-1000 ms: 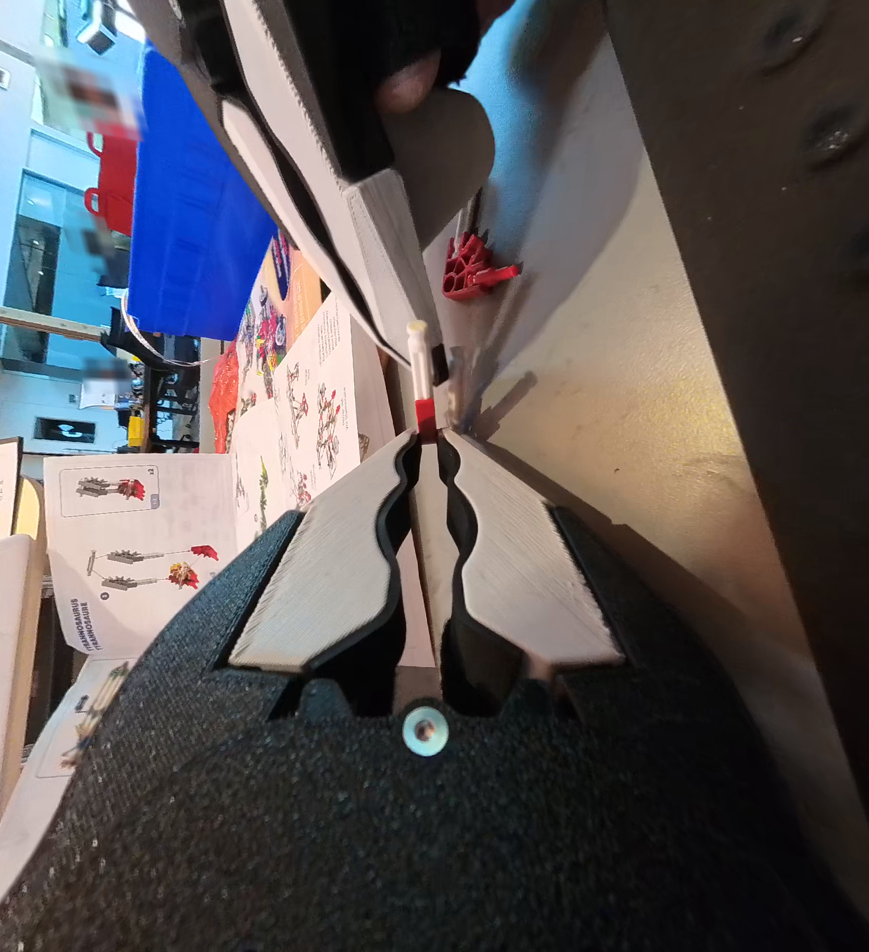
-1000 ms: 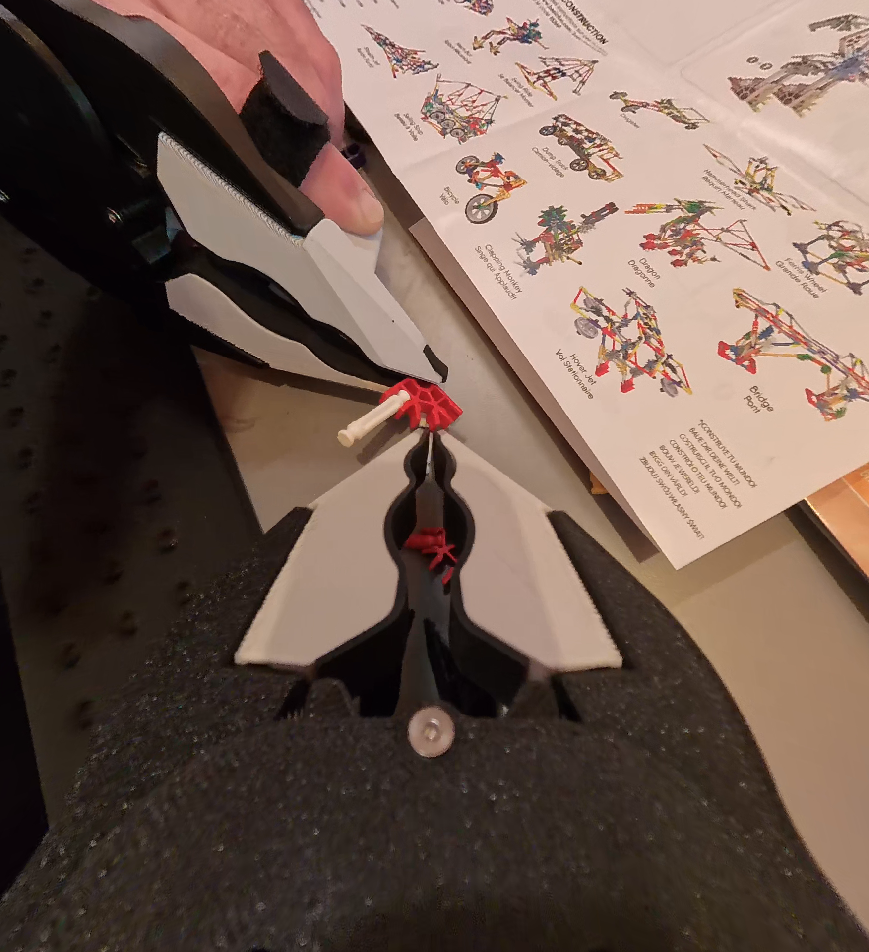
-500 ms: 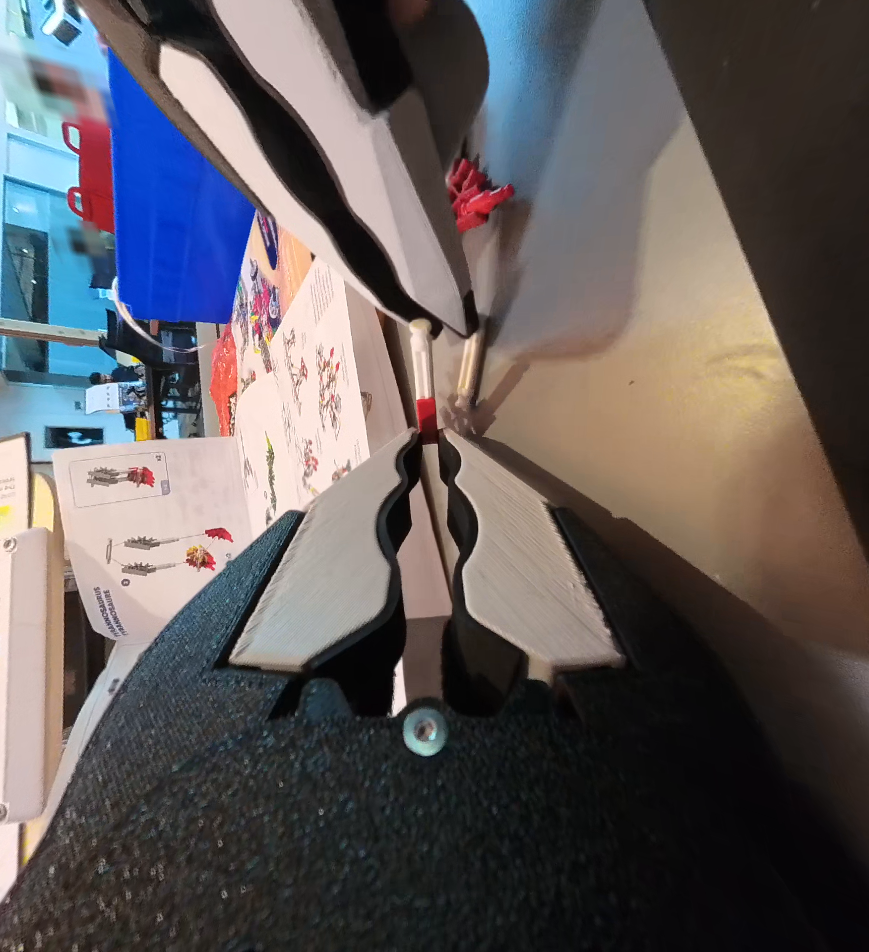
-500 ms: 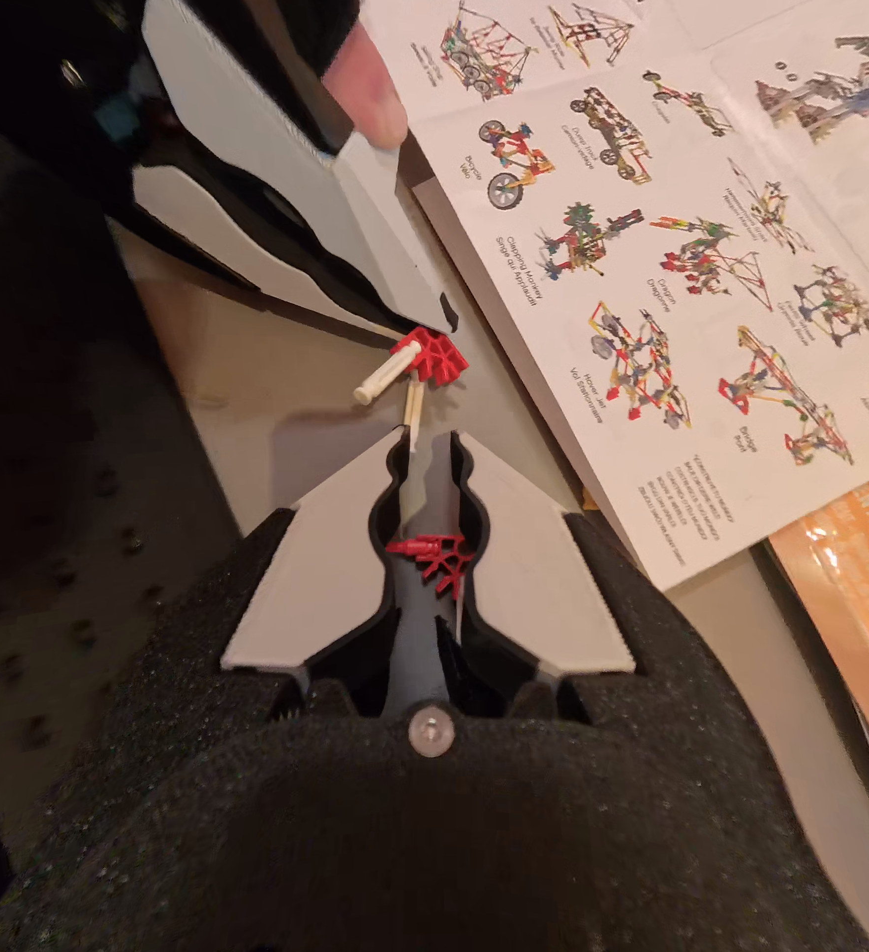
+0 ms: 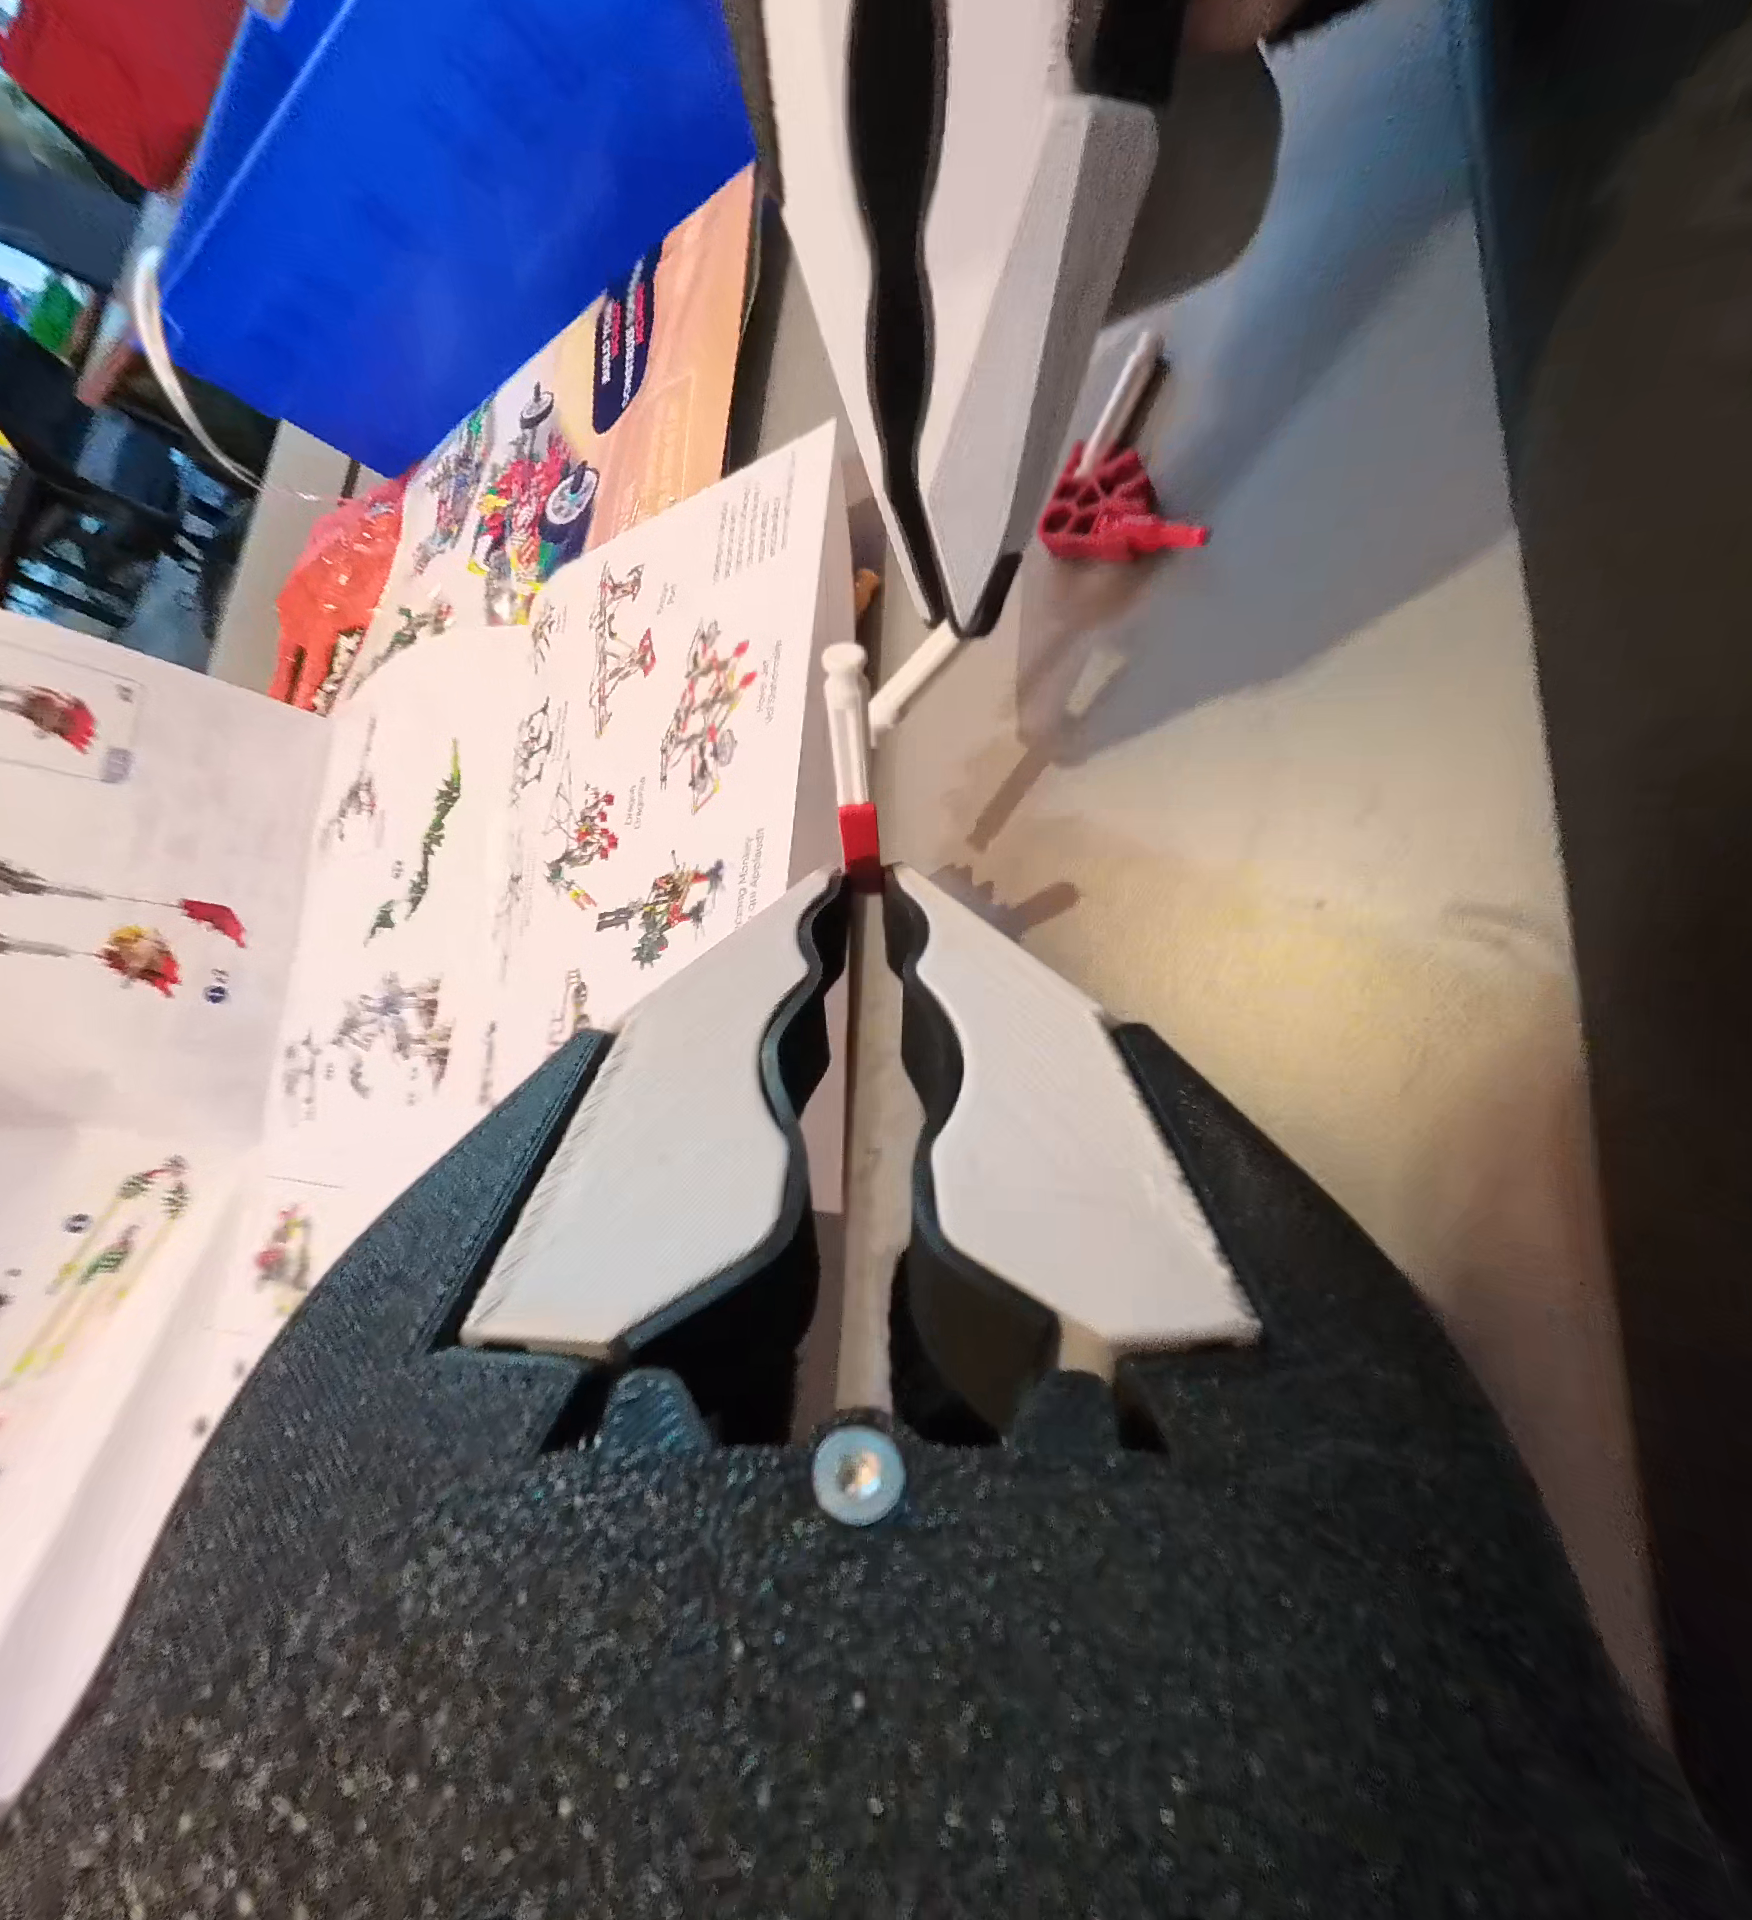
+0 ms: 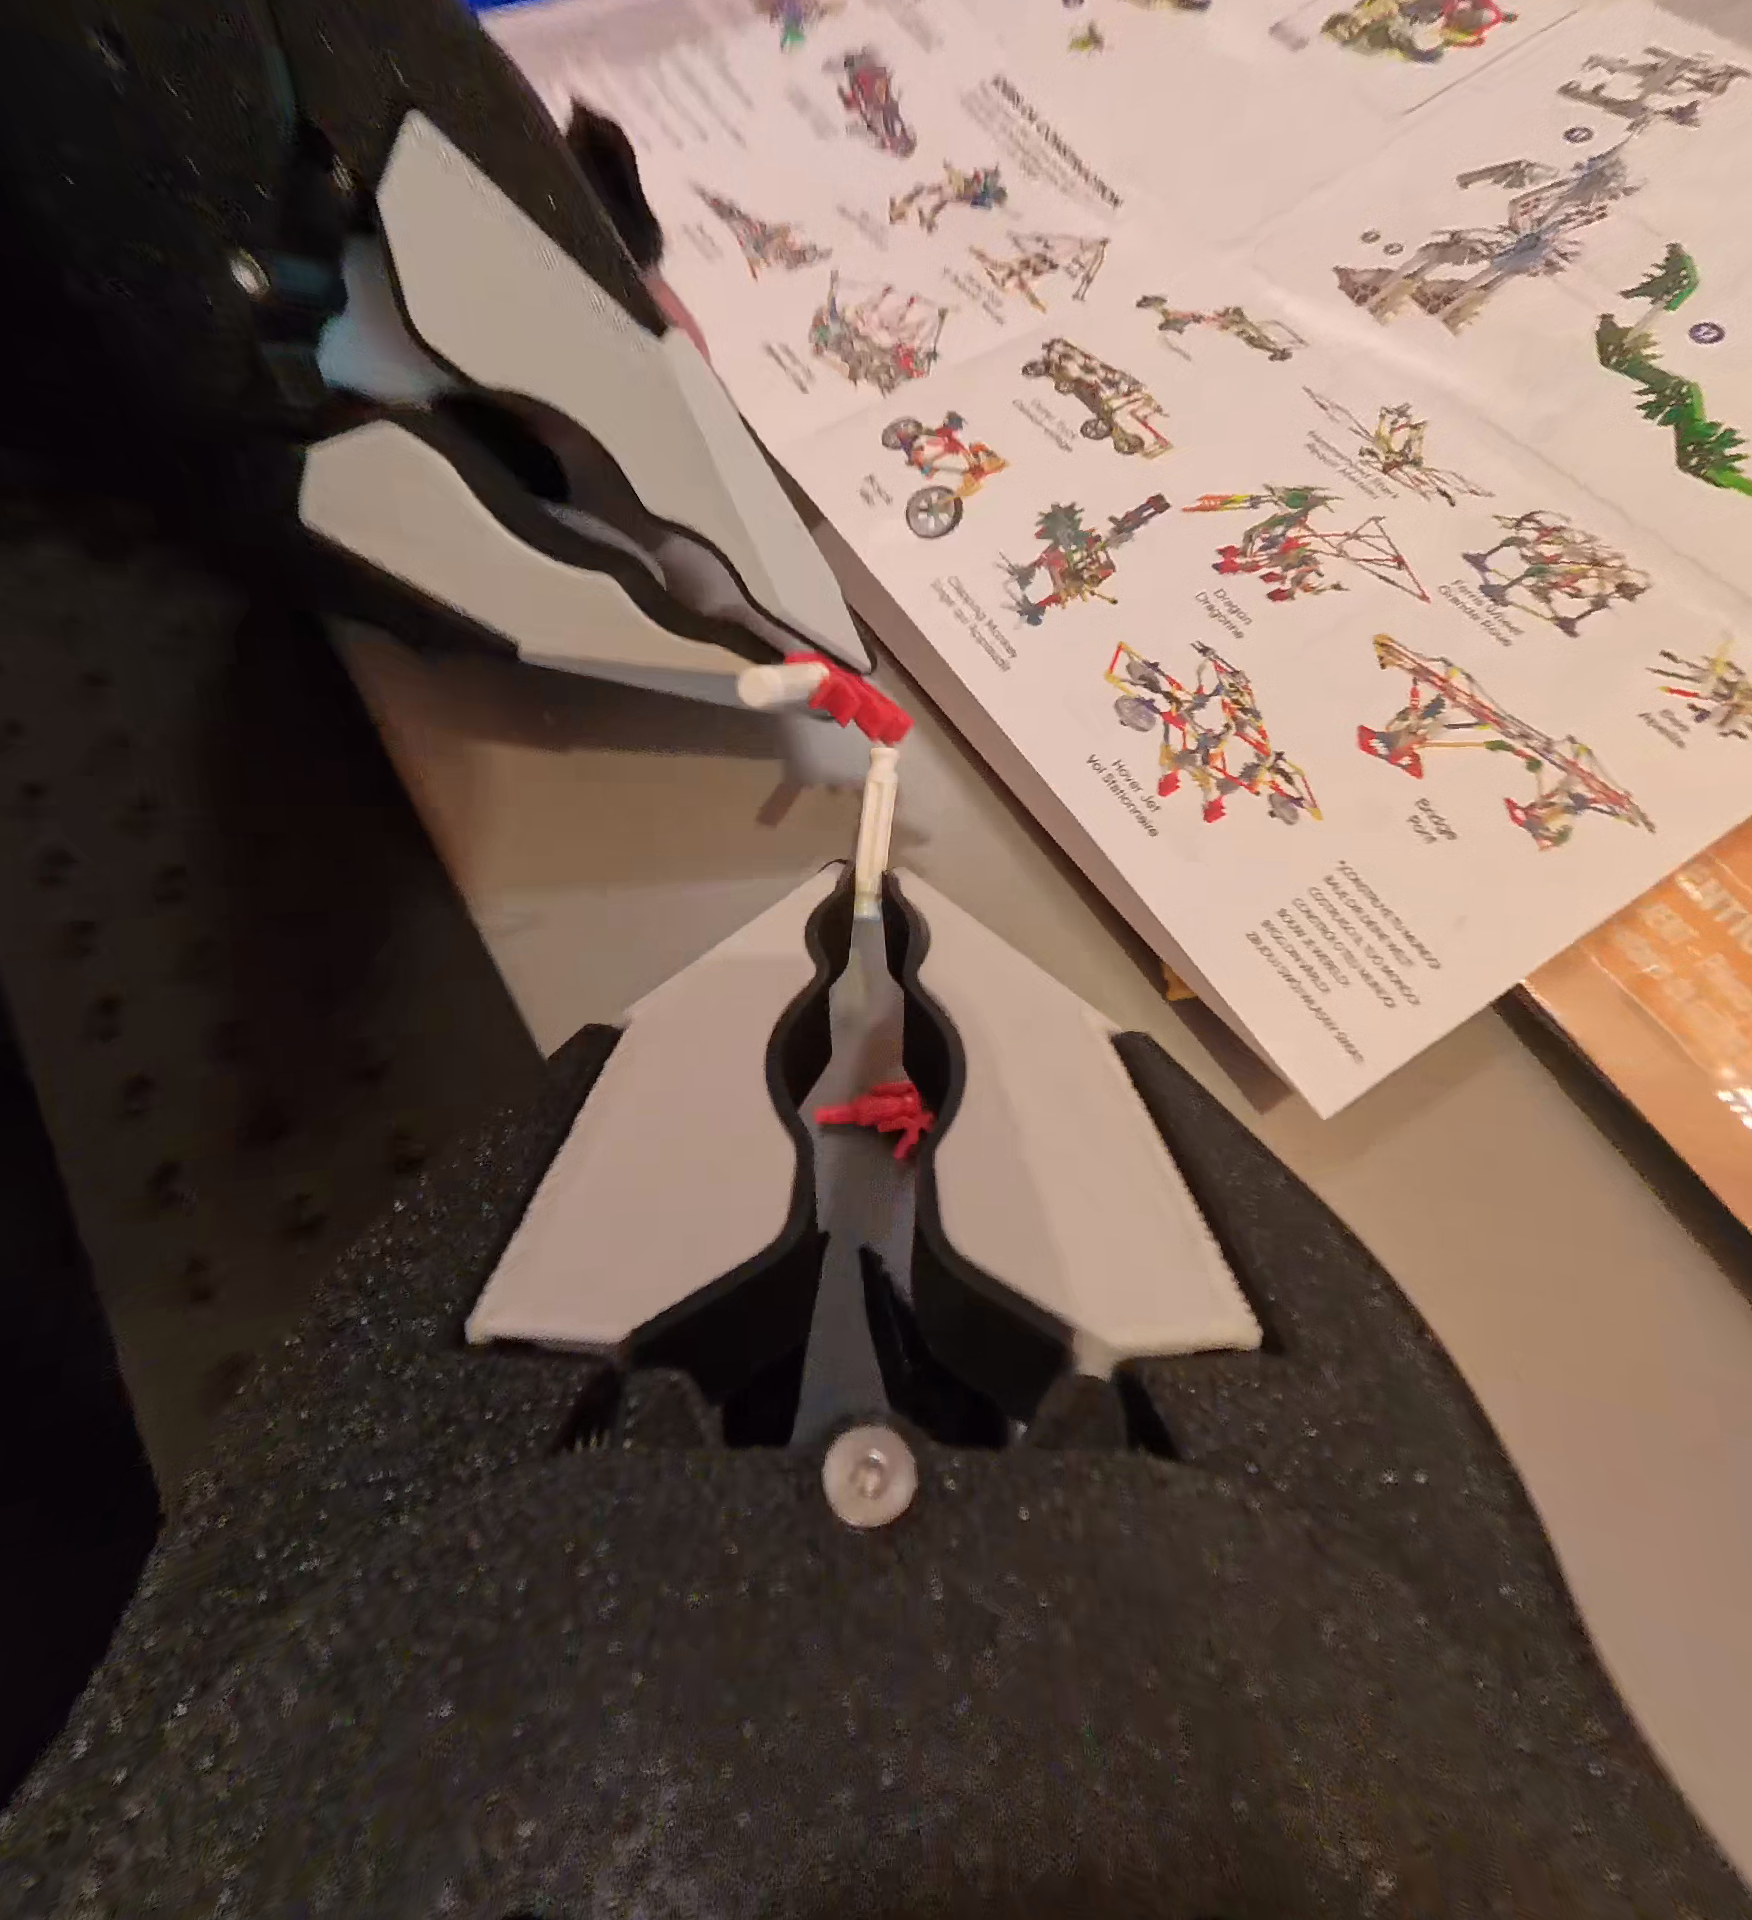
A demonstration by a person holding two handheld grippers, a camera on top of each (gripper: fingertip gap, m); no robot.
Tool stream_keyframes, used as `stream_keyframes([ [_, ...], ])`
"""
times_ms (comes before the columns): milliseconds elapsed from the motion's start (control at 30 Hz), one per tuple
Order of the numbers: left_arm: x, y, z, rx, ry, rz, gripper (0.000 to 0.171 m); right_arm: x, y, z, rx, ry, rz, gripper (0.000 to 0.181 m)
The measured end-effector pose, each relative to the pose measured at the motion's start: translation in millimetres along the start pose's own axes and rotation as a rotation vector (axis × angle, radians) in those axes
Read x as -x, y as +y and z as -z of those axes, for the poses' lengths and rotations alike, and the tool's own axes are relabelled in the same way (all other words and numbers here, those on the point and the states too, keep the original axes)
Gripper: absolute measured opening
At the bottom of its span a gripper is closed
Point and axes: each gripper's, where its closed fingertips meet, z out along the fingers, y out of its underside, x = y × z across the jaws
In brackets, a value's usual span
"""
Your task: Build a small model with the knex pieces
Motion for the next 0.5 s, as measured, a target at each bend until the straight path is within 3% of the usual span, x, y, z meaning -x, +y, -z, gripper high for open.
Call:
stream_keyframes([
  [167, -4.4, -6.7, -4.6, -0.009, 0.065, 0.152, 0.002, -0.6, -4.8, -3.2, -0.047, 0.024, -0.047, 0.005],
  [500, -16.6, -2.6, -11.9, 0.033, 0.076, 0.088, 0.003, -0.7, 9.5, -11.7, 0.043, 0.040, -0.038, 0.004],
])
